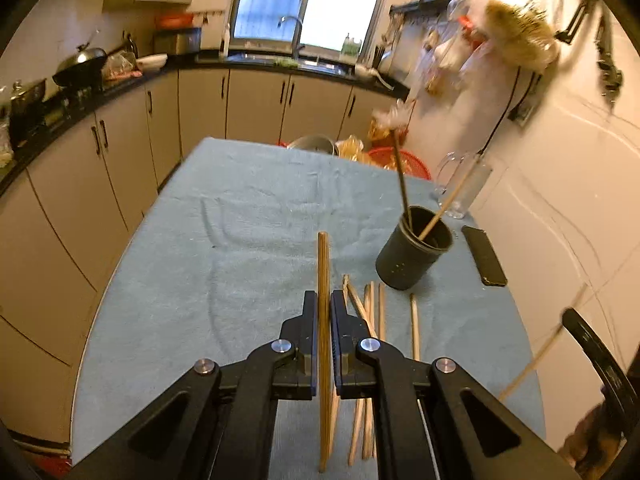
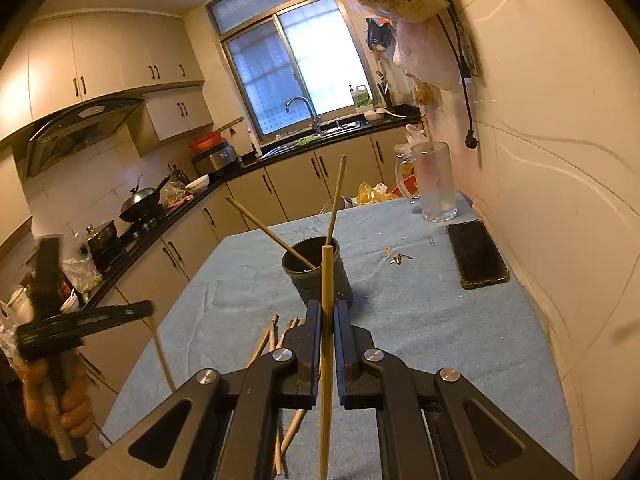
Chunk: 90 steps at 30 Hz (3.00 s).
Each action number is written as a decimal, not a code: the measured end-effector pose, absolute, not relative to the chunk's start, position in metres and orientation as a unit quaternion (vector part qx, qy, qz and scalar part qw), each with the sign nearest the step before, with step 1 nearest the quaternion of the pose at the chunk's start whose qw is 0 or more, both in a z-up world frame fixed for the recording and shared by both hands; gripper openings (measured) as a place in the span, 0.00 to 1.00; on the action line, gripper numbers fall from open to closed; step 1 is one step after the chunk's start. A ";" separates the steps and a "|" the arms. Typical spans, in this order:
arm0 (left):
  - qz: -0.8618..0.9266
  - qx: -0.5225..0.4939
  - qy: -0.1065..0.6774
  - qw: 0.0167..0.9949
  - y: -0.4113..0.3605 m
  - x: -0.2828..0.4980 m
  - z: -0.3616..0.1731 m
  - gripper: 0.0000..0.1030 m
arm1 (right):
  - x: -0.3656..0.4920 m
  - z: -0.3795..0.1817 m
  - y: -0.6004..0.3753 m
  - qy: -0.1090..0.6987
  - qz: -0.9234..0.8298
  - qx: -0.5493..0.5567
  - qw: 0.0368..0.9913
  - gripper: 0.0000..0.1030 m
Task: Organize utensils
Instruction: 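Lift both held chopsticks and carry them above the dark grey cup, then drop the left tool's chopstick into the cup while the right tool releases its own, then move both open tools down toward the remaining chopsticks beside the cup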
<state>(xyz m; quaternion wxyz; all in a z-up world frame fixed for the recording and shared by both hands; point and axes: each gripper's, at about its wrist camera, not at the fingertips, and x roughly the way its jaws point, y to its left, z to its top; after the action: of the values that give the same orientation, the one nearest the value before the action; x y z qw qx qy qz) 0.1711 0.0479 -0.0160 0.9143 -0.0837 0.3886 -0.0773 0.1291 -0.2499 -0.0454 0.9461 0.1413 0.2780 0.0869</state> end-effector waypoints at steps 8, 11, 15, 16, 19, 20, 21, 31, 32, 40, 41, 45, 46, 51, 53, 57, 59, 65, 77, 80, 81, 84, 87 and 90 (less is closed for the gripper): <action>-0.070 -0.119 0.326 0.935 0.058 0.147 0.022 0.06 | 0.122 -0.032 -0.248 0.262 0.092 0.136 0.951 0.07; -0.086 -0.109 0.302 0.943 0.049 0.152 0.045 0.06 | 0.124 -0.019 -0.250 0.245 0.094 0.136 0.955 0.07; -0.095 -0.103 0.264 0.954 0.038 0.164 0.067 0.06 | 0.134 0.001 -0.254 0.217 0.097 0.144 0.961 0.07; -0.091 -0.104 0.252 0.958 0.035 0.170 0.072 0.06 | 0.138 0.006 -0.255 0.208 0.095 0.146 0.963 0.07; -0.092 -0.113 0.239 0.960 0.030 0.184 0.083 0.06 | 0.152 0.019 -0.258 0.188 0.099 0.157 0.964 0.07; -0.098 -0.122 0.239 0.958 0.028 0.192 0.086 0.06 | 0.161 0.024 -0.257 0.179 0.098 0.159 0.966 0.07; -0.106 -0.129 0.238 0.957 0.025 0.201 0.089 0.06 | 0.167 0.028 -0.257 0.172 0.099 0.161 0.967 0.07; -0.113 -0.152 0.198 0.962 -0.004 0.265 0.094 0.06 | 0.250 0.058 -0.257 0.110 0.065 0.197 0.972 0.07; -0.112 -0.159 0.198 0.961 -0.006 0.271 0.089 0.06 | 0.257 0.056 -0.257 0.111 0.061 0.200 0.972 0.07; -0.105 -0.169 0.235 0.951 -0.025 0.302 0.045 0.06 | 0.302 0.010 -0.256 0.150 0.037 0.221 0.963 0.07; -0.107 -0.171 0.239 0.950 -0.025 0.303 0.041 0.06 | 0.304 0.004 -0.257 0.154 0.035 0.221 0.962 0.07; -0.115 -0.164 0.259 0.945 -0.034 0.308 0.022 0.06 | 0.307 -0.016 -0.256 0.174 0.035 0.223 0.959 0.07; -0.114 -0.161 0.260 0.945 -0.036 0.310 0.020 0.06 | 0.309 -0.021 -0.257 0.180 0.036 0.223 0.957 0.07; -0.119 -0.151 0.288 0.938 -0.041 0.313 0.004 0.06 | 0.316 -0.039 -0.258 0.208 0.043 0.233 0.949 0.07; -0.133 -0.148 0.301 0.933 -0.043 0.313 0.000 0.06 | 0.317 -0.044 -0.257 0.219 0.046 0.231 0.947 0.08; -0.131 -0.123 0.308 0.934 -0.050 0.306 -0.004 0.06 | 0.314 -0.045 -0.252 0.227 0.049 0.218 0.948 0.10; -0.137 -0.121 0.311 0.933 -0.052 0.301 -0.003 0.08 | 0.313 -0.044 -0.253 0.232 0.057 0.224 0.945 0.10; -0.142 -0.111 0.291 0.940 -0.040 0.260 0.026 0.43 | 0.269 -0.013 -0.262 0.218 0.060 0.235 0.945 0.26; -0.073 -0.106 0.355 0.926 0.034 0.135 -0.009 0.51 | 0.117 -0.033 -0.247 0.260 0.097 0.214 0.936 0.65; -0.071 -0.121 0.382 0.914 0.043 0.119 -0.034 0.51 | 0.103 -0.052 -0.246 0.285 0.093 0.217 0.929 0.65; -0.069 -0.122 0.389 0.911 0.045 0.114 -0.040 0.51 | 0.099 -0.057 -0.245 0.293 0.094 0.216 0.927 0.65; -0.062 -0.118 0.402 0.906 0.046 0.105 -0.054 0.51 | 0.090 -0.066 -0.240 0.305 0.103 0.206 0.924 0.65; -0.063 -0.122 0.410 0.902 0.048 0.101 -0.058 0.51 | 0.087 -0.072 -0.237 0.316 0.125 0.213 0.916 0.65; -0.062 -0.118 0.412 0.901 0.048 0.102 -0.058 0.51 | 0.089 -0.075 -0.232 0.323 0.132 0.206 0.914 0.64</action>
<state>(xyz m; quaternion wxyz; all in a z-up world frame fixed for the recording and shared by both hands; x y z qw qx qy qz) 0.1024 0.0477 -0.0577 0.9015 -0.1179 0.4117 -0.0624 0.0885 -0.2321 -0.0751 0.9142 0.2063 0.3227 0.1323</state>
